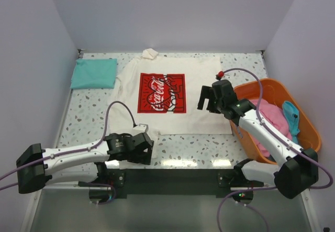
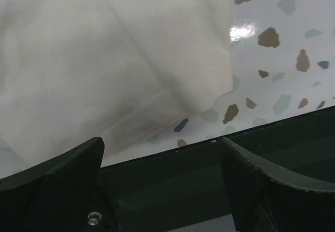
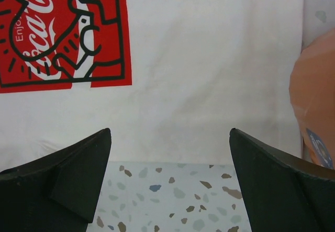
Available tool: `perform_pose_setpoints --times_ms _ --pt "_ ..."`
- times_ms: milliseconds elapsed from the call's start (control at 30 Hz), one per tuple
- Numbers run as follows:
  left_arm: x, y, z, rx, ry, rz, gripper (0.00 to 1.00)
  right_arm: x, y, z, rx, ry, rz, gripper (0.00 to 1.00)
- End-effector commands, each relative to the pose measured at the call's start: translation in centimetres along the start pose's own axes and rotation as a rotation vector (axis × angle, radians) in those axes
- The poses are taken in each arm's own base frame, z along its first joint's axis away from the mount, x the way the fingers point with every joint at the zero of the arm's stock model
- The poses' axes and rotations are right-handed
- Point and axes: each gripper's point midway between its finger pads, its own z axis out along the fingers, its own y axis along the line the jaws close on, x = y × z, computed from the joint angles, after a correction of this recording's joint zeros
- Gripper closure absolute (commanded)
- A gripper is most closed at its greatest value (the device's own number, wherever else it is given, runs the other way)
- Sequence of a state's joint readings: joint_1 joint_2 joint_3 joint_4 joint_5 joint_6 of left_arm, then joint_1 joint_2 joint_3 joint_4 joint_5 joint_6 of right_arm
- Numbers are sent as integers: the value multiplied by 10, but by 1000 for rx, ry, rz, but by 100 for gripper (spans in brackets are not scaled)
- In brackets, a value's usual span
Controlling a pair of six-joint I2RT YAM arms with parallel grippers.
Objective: Fold and stack the t-shirts
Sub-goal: Flatten the tshirt out
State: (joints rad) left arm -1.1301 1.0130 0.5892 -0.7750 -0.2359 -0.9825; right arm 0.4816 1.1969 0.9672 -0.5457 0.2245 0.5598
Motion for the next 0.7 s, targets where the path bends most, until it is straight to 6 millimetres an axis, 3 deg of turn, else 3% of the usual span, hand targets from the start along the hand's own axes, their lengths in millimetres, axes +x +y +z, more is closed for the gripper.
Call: perform_pose_setpoints --times_ms 0,100,400,600,633,667 --pt "15 18 2 -80 39 -46 7 6 -13 2 56 -6 18 1" --pt "28 20 13 -58 65 -38 11 13 -17 5 76 16 17 1" --pt "18 37 30 -242 30 -44 27 36 -13 1 3 55 52 1" --pt "20 36 31 -245 51 -22 63 46 -21 -9 0 57 73 1" --pt "20 36 30 -246 52 -23 76 50 -24 -13 8 63 88 1" --pt "20 36 30 -249 55 -28 82 53 -26 -15 9 66 97 1"
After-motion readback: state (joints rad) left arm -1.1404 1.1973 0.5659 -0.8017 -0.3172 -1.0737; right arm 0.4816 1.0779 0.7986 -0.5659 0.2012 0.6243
